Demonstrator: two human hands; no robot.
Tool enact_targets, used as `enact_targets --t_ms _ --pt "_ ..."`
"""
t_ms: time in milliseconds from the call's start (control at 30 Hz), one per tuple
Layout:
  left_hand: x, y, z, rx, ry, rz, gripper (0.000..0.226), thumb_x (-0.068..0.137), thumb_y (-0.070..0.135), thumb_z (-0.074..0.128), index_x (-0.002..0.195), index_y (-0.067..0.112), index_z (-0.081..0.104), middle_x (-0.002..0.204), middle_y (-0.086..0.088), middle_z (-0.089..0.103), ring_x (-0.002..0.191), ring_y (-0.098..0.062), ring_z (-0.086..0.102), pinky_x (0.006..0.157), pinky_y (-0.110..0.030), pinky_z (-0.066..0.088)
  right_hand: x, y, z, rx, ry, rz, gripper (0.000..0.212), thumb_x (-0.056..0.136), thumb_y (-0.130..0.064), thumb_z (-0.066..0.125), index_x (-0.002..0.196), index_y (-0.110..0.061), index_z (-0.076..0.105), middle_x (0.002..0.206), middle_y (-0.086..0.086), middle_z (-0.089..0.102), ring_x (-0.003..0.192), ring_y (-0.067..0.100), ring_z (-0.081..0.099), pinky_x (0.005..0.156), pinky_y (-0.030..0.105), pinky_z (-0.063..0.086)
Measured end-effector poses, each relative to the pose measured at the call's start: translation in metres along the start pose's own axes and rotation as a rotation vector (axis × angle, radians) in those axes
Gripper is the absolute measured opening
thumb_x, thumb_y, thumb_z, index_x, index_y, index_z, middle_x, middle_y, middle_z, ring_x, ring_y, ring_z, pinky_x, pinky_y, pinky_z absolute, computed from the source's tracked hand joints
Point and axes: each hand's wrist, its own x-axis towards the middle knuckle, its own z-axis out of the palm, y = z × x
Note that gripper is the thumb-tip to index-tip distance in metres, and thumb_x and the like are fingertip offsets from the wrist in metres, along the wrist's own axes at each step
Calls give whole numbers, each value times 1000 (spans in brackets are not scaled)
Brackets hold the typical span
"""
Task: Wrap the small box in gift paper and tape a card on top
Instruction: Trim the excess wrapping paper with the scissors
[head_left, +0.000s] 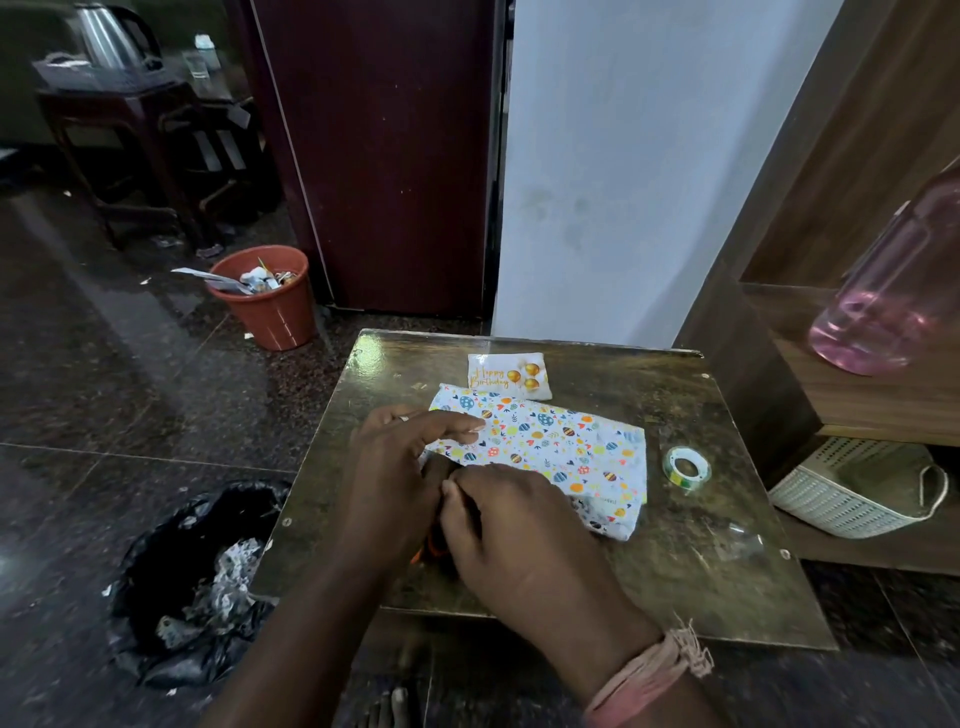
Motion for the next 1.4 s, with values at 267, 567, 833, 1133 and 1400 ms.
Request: enact_targets --t_ms 267,567,833,1133,1400 --pt "1 14 -8 -251 -42 -41 72 71 -23 47 105 34 76 109 20 75 99 -1 67 85 -24 52 -9 -11 8 -83 -123 85 21 96 -46 54 107 -28 55 105 2 66 98 29 64 75 38 47" --pt "6 3 -7 -388 115 -525 43 81 62 73 105 27 75 102 10 77 99 -7 71 89 -36 55 -8 -22 10 -89 -174 179 18 95 -30 57 109 -19 54 125 5 48 111 30 58 88 41 48" --pt "12 -6 -16 -427 167 -634 24 93 41 72 107 21 71 80 2 63 54 -2 52 53 -24 42 -4 -8 1 322 -194 486 6 85 -26 63 87 -21 61 82 5 71 78 24 71 69 39 57" --pt "18 -6 -22 -751 228 -841 29 99 47 57 96 19 68 88 -2 65 72 -17 58 66 -33 46 0 -13 -23 989 -312 490 11 94 7 55 89 -3 58 73 21 68 53 23 66 54 35 60" --pt "8 11 -4 -818 240 -939 16 100 30 52 92 18 59 66 5 58 56 -13 57 54 -28 49 12 35 -81 1152 424 251 4 98 -4 58 95 -4 60 83 19 75 69 27 69 62 34 55"
